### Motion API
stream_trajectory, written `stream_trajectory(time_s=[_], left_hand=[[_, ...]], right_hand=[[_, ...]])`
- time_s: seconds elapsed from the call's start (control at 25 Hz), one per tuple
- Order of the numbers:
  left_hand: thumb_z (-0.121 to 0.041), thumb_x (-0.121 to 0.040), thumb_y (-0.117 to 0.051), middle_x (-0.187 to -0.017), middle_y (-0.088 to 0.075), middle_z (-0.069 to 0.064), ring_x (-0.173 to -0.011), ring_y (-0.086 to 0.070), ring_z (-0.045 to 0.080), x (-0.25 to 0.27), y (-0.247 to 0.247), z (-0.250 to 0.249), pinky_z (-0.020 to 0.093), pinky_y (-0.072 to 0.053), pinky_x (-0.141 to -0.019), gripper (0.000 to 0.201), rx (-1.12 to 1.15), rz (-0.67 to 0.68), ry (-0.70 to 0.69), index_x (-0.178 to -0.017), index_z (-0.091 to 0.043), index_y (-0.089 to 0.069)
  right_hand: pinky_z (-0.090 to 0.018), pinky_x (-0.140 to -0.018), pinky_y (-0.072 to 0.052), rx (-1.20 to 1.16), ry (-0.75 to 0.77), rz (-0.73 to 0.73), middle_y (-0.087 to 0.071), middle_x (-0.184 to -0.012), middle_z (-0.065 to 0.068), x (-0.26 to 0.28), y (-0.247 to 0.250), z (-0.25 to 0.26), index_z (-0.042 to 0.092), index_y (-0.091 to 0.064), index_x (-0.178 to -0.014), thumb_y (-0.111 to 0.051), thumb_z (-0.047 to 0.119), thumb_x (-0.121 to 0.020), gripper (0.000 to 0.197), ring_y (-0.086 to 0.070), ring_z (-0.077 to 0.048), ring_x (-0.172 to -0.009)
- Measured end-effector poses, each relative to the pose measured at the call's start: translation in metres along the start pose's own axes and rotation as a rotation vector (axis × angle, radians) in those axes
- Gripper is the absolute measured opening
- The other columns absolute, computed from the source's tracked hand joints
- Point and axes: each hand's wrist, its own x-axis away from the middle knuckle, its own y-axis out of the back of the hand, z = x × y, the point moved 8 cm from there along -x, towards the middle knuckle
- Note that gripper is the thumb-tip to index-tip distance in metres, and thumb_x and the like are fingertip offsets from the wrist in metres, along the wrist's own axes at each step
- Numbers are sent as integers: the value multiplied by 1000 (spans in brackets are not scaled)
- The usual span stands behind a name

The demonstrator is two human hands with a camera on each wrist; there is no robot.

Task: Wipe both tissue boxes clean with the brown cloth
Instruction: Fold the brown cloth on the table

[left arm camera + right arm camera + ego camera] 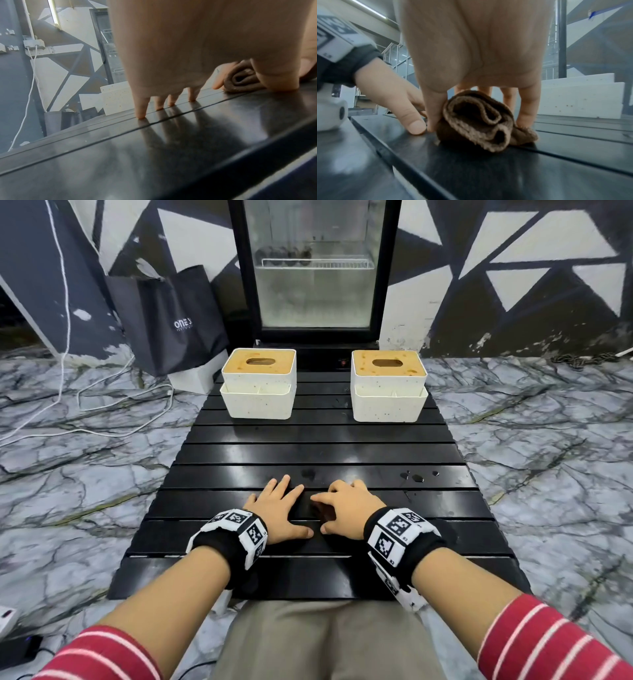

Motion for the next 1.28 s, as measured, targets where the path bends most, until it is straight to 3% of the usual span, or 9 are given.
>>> stream_trajectory(time_s=[0.16,0.56,1.08,1.28], left_hand=[[-64,-80,-52,-159,11,1,-146,9,21,3,1,-11,46,-6,-118,93,-5,-26,30,-150,-28,-2],[-66,-82,-48,-159,7,-4,-146,5,15,13,-13,-110,46,-3,-118,89,-108,-4,-196,-150,-29,-6],[-61,-82,-53,-159,4,-3,-147,2,16,14,-15,-109,46,-14,-117,88,-54,-11,-233,-150,-28,-8],[-54,-87,-53,-159,-12,-1,-145,-13,16,7,14,-90,42,-16,-117,76,7,-90,-260,-149,-26,-20]], right_hand=[[-47,-101,-38,-37,-18,-29,-35,-136,3,21,-5,-21,42,-33,-135,-60,46,-81,60,-27,-29,-123],[-46,-103,-36,-91,-116,-70,-36,-137,4,79,-13,-83,42,-33,-135,-59,45,-81,60,-27,-29,-123],[-49,-103,-33,-72,-191,-43,-34,-140,4,89,-6,-91,42,-36,-133,-59,49,-79,58,-24,-27,-130],[-47,-107,-30,-150,-113,-156,-29,-145,-1,59,31,-68,33,-35,-136,-59,43,-82,60,-22,-26,-134]])
